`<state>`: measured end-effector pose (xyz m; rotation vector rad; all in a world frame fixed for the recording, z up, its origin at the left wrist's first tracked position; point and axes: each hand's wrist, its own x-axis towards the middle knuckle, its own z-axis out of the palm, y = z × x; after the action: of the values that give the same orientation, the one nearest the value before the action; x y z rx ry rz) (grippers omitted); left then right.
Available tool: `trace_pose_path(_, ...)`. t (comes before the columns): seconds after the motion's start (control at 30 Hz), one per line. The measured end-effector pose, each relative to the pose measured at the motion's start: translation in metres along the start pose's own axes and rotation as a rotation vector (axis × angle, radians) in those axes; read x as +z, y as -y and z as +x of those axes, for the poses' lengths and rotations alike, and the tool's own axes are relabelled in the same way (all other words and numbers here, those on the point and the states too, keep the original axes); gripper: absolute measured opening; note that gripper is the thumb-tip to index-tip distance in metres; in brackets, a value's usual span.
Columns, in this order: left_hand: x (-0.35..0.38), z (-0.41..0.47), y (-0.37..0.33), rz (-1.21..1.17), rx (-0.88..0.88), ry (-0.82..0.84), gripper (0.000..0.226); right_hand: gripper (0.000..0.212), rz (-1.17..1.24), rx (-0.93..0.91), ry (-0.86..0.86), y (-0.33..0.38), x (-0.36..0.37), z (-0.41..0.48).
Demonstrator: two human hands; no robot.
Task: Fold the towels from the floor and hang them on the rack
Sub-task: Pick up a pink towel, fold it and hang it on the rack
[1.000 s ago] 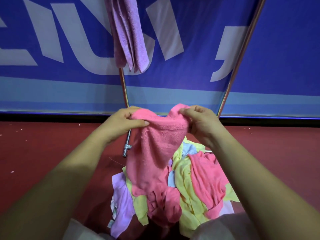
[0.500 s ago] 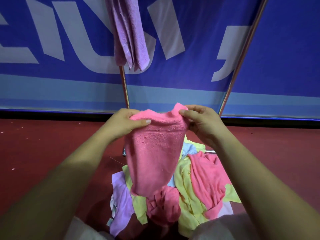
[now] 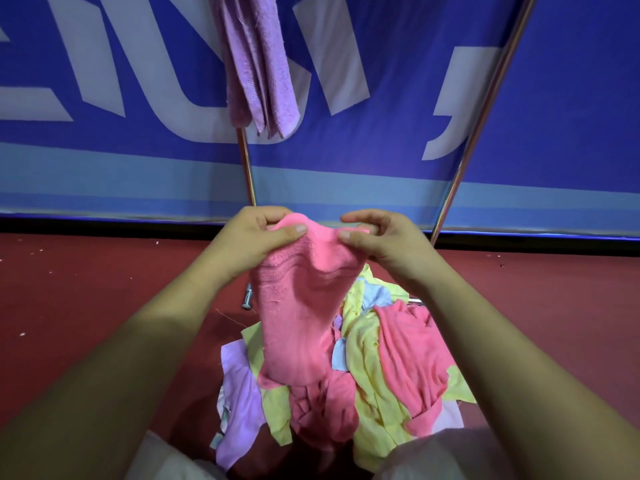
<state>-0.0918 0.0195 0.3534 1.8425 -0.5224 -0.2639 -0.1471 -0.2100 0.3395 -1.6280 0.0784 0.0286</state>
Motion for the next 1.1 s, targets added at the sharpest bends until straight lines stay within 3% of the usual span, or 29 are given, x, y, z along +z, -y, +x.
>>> trace_pose_path(0.13,0.005,-0.003,-0.005,0.026,0.026,0.083,0.025,0.036,-0.121,-0.046,0.185,0.002,0.015,-0.004)
trace_pose_path(0.23,0.006,-0.005,-0.005,0.081,0.044,0.085,0.019,0.01,-0.292,-0.097,0.229,0.003,0.024,-0.007)
trace_pose_path(0.33,-0.002,-0.004,0.003,0.21,0.0,0.177,0.014,0.008,-0.333,-0.095,0.072,0.005,0.017,-0.003)
trace_pose_path(0.43,-0.018,-0.003,0.021,0.588,-0.091,0.333,0.014,0.007,-0.235,-0.086,-0.144,0.003,0.004,0.003)
trace_pose_path(0.5,-0.026,-0.004,0.033,0.767,-0.161,0.326,0.016,0.009,-0.158,-0.072,-0.275,-0.001,-0.006,0.007)
trace_pose_path(0.63,-0.037,-0.007,0.034,0.802,-0.161,0.177,0.018,0.011,-0.205,-0.067,-0.449,-0.009,-0.02,0.014)
trace_pose_path(0.73,-0.038,-0.007,0.03,0.585,-0.085,0.079,0.017,0.008,-0.301,-0.078,-0.456,-0.012,-0.02,0.016)
trace_pose_path(0.83,-0.034,-0.007,0.025,0.255,-0.062,-0.041,0.014,0.032,-0.273,-0.042,-0.369,-0.011,-0.019,0.013)
trace_pose_path(0.9,-0.036,-0.007,0.024,0.128,-0.057,-0.105,0.016,0.028,-0.284,-0.031,-0.341,-0.011,-0.018,0.011)
trace_pose_path(1.0,-0.036,-0.009,0.018,0.042,-0.054,-0.1,0.006,0.006,-0.308,-0.04,-0.354,-0.01,-0.015,0.008)
trace_pose_path(1.1,-0.03,-0.013,0.01,-0.073,-0.089,0.04,0.016,0.008,-0.385,-0.067,-0.331,-0.008,-0.012,0.007)
